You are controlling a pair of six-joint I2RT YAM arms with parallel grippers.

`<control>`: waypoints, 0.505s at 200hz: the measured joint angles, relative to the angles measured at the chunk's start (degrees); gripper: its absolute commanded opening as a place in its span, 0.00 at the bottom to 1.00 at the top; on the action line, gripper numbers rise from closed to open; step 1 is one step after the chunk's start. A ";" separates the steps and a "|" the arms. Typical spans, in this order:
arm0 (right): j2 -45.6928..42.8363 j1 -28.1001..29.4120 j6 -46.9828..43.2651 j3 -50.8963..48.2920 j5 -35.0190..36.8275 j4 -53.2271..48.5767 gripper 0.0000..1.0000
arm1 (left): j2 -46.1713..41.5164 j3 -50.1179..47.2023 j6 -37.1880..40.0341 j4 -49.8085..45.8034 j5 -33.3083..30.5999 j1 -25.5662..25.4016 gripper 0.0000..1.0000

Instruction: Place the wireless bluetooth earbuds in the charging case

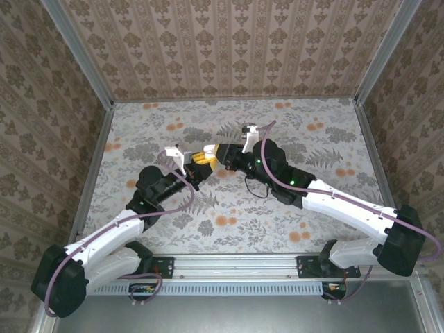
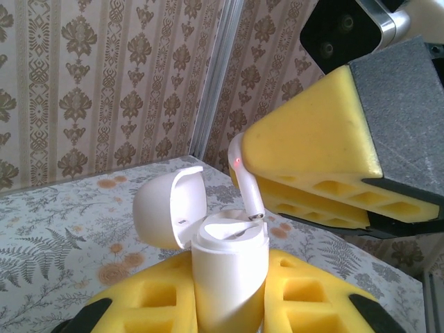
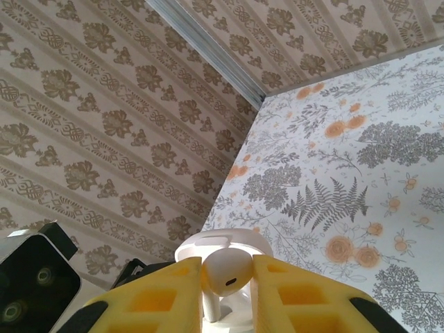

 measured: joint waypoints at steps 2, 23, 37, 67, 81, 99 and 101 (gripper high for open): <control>0.00 0.00 -0.04 0.00 0.00 0.11 0.23 | 0.00 0.02 -0.02 0.00 -0.02 0.00 0.00; 0.04 0.07 -0.35 -0.11 0.00 0.57 0.22 | 0.00 0.09 -0.07 -0.02 -0.42 -0.22 0.00; 0.07 0.20 -0.68 -0.37 0.07 1.05 0.22 | 0.00 0.09 -0.22 -0.09 -0.57 -0.26 0.00; 0.07 0.35 -1.27 -0.87 0.39 1.90 0.22 | 0.02 0.11 -0.59 -0.31 -0.61 -0.24 0.00; 0.07 0.37 -1.46 -1.11 0.52 2.27 0.22 | 0.09 0.11 -0.68 -0.35 -0.61 -0.24 0.00; 0.07 0.42 -1.73 -1.36 0.98 2.47 0.22 | 0.28 0.11 -0.85 -0.35 -0.61 -0.26 0.00; 0.07 0.42 -1.75 -1.40 1.09 2.47 0.22 | 0.28 0.11 -0.87 -0.35 -0.61 -0.26 0.00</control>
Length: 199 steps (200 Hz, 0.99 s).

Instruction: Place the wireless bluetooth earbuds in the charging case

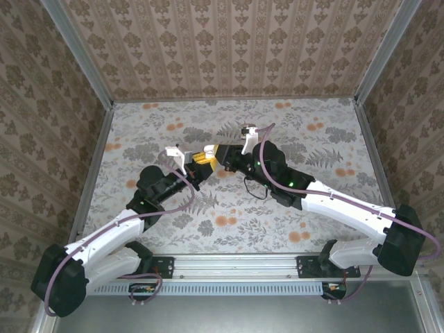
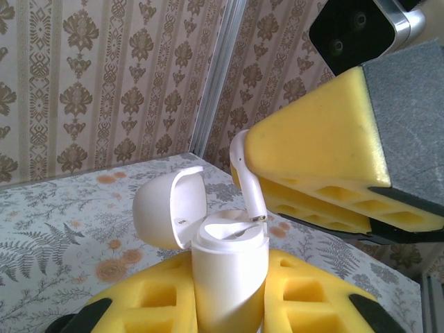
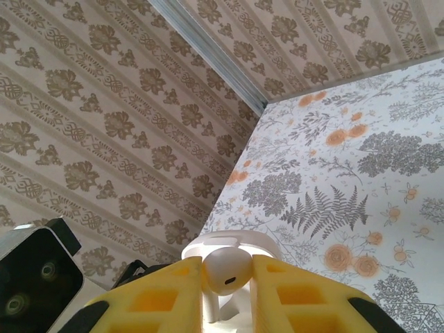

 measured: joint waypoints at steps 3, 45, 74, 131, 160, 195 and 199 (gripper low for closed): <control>0.00 0.04 -0.11 0.00 0.09 0.00 0.22 | 0.00 0.00 -0.02 0.00 0.00 0.00 0.00; 0.00 0.09 -1.18 -0.04 0.96 -0.09 0.22 | 0.04 0.15 -0.20 0.13 0.00 0.00 0.00; 0.04 0.31 -1.55 -0.09 1.01 -0.28 0.22 | 0.04 0.63 -0.22 0.31 -0.22 -0.04 0.00; 0.04 0.31 -2.56 -0.90 0.79 0.90 0.22 | 0.04 0.66 -0.24 0.07 -0.42 -0.04 0.00; -0.04 0.31 -3.32 -2.16 0.37 2.97 0.22 | 0.07 0.66 -0.24 -0.07 -0.48 -0.04 0.00; -0.20 0.20 -5.18 -3.17 -0.48 4.98 0.22 | 0.09 0.66 -0.22 -0.07 -0.66 -0.04 0.00; -0.20 0.20 -5.42 -3.21 -0.59 5.03 0.22 | 0.09 0.66 -0.22 -0.07 -0.66 -0.04 0.00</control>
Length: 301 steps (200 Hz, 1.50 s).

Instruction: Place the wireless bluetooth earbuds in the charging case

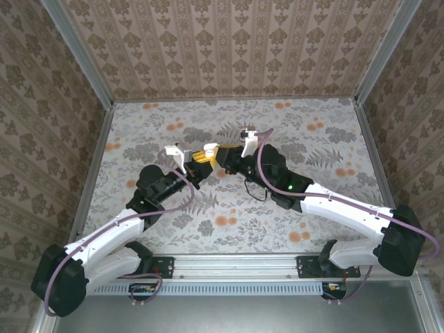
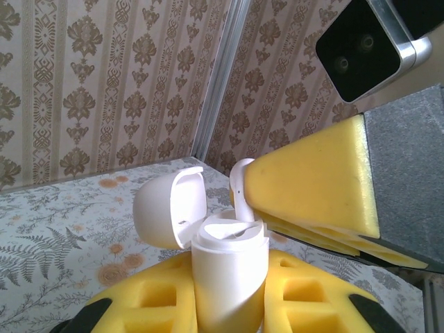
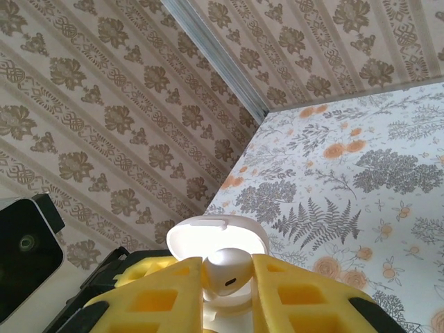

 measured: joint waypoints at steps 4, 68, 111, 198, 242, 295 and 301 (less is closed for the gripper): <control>0.00 -0.04 -0.11 -0.09 -0.11 0.09 0.22 | 0.00 0.00 0.00 0.00 0.00 0.02 0.00; -0.35 -0.28 -1.29 -0.98 -1.05 1.46 0.22 | 0.00 0.00 0.02 0.00 -0.02 0.00 0.00; -0.50 -0.59 -2.60 -1.79 -2.45 3.04 0.22 | -0.04 0.00 0.07 0.00 -0.17 0.00 0.00; -2.10 0.11 -10.54 -1.99 -8.59 1.01 0.23 | -0.44 0.42 0.52 -0.17 -1.29 0.02 0.00; -2.19 0.11 -13.57 -0.50 -9.84 -1.92 0.24 | -1.03 0.42 1.18 -0.52 -1.51 0.02 0.00; -4.26 0.74 -14.86 -0.50 -10.91 -6.78 0.29 | -1.36 0.42 2.67 -0.85 -1.40 0.02 0.00; -5.11 0.76 -15.13 -0.50 -10.93 -7.80 0.30 | -1.46 0.42 2.93 -0.81 -1.25 0.02 0.00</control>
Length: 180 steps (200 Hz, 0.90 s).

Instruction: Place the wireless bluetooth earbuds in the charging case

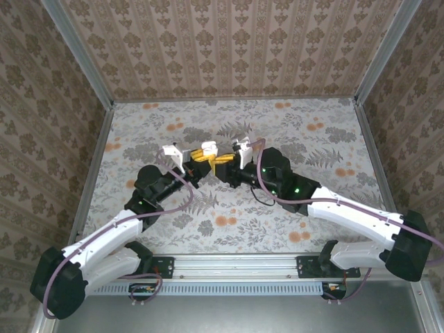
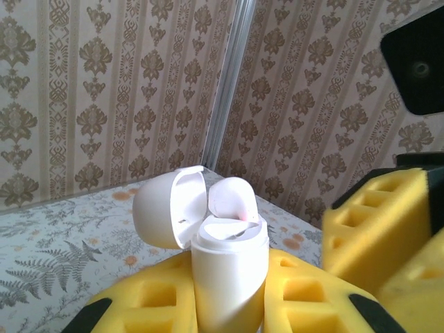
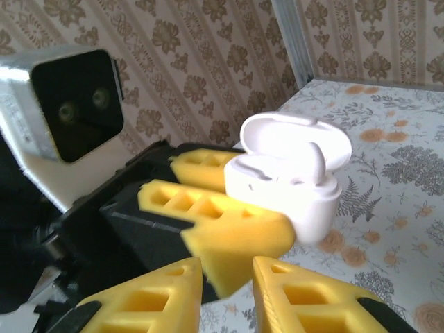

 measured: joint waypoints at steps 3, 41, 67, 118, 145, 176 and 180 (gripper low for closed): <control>-0.52 -0.02 0.07 0.00 0.00 -0.42 0.30 | -0.09 0.00 0.17 0.00 0.02 0.00 0.00; -7.93 -1.33 -0.07 0.70 0.28 -5.40 0.35 | -0.70 -0.92 2.99 1.88 0.98 0.00 0.00; -9.07 -3.78 0.76 3.48 0.42 -9.55 0.37 | -0.74 -2.14 4.50 3.39 2.23 0.00 0.00; -5.20 -7.32 3.17 8.28 -3.85 -16.79 0.40 | -0.74 -2.49 6.43 6.27 7.32 0.00 0.00; -2.38 -7.32 4.22 10.64 -8.22 -18.36 0.39 | -0.74 -2.49 7.08 6.73 10.58 0.00 0.00; -1.20 -7.32 5.27 12.09 -11.19 -18.75 0.39 | -0.74 -2.47 7.93 6.64 12.81 0.00 0.00; -1.18 -7.32 5.49 12.26 -11.47 -18.97 0.39 | -0.74 -2.47 8.09 6.47 12.98 0.00 0.00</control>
